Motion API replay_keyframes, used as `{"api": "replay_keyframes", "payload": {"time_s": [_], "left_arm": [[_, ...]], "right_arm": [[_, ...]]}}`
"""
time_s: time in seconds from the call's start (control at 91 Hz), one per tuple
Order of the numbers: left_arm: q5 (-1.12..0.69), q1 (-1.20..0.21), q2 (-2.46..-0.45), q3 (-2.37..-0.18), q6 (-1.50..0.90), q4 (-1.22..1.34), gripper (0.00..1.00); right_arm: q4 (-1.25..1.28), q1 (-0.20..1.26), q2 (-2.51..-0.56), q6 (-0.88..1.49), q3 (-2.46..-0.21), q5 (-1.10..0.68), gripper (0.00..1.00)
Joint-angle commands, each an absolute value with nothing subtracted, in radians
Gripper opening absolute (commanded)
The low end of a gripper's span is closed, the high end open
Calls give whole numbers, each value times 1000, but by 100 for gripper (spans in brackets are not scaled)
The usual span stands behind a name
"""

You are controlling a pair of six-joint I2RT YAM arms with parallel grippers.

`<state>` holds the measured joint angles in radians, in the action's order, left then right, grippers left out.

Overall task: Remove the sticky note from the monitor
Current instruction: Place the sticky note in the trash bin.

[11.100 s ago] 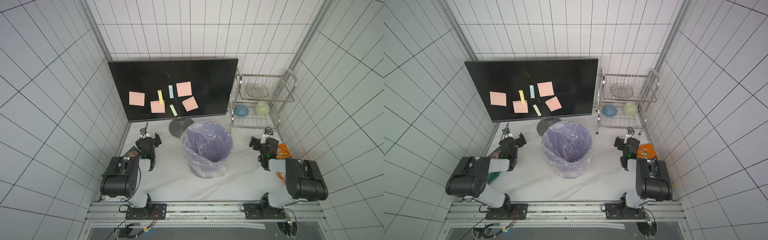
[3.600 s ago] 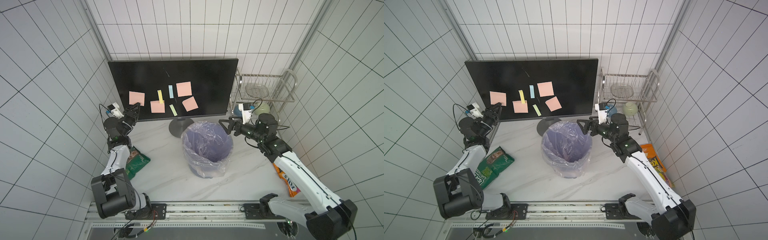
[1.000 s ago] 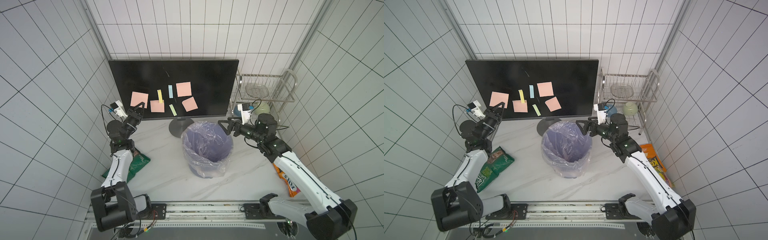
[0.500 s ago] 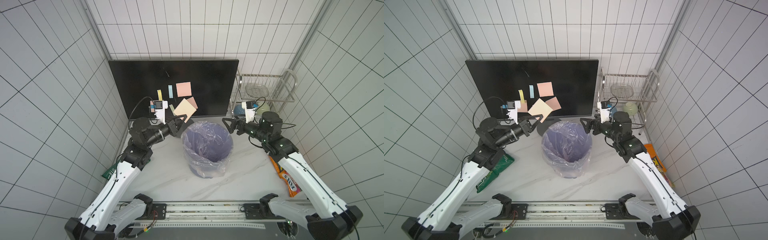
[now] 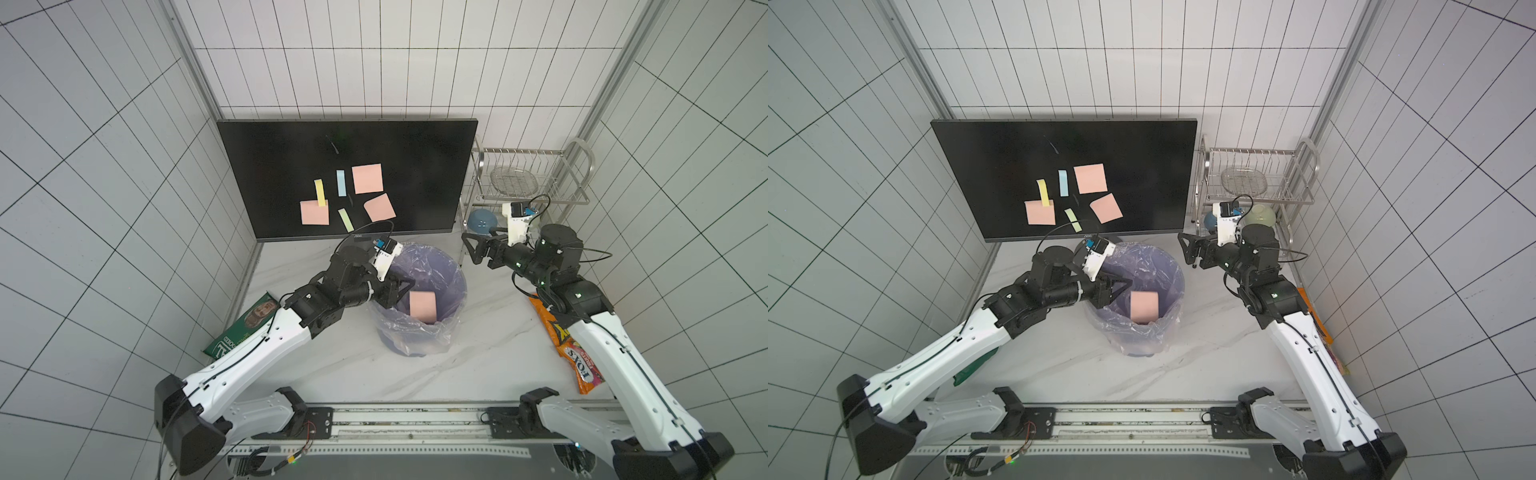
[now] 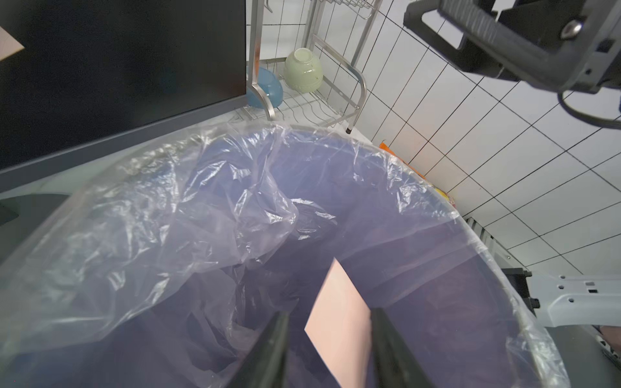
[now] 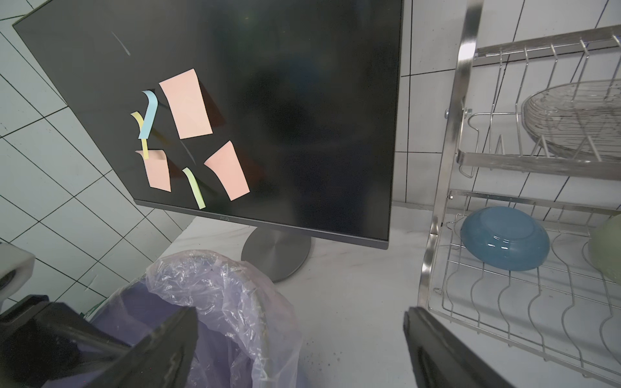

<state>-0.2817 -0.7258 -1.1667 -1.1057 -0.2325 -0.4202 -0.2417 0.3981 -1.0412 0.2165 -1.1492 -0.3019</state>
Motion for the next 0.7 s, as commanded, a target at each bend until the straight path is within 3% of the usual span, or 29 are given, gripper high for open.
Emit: {"api": "replay_keyframes", "payload": {"time_s": [0.0,0.132,0.231,0.462,0.583,0.693], "left_arm": [[-224,-729,-1148,-1147,-211,-426,67],[-130,-710,-1103,-1152,-216,-436,80],[-173,-615,-1057,-1165,-253,-436,86],[-408,-194,-967,-1134,-476,-312,93],[-554,52,-981,-1046,-686,-109,94],[-649,186,-1041,-936,-871,121,94]], "right_arm": [[-252,389,-1034,207,-1170,-309,99],[-243,390,-1039,211,-1163,-316,99],[-232,390,-1039,218,-1151,-319,99],[-204,389,-1053,242,-1133,-344,99],[-184,389,-1060,258,-1121,-365,99],[-161,390,-1064,273,-1107,-385,99]]}}
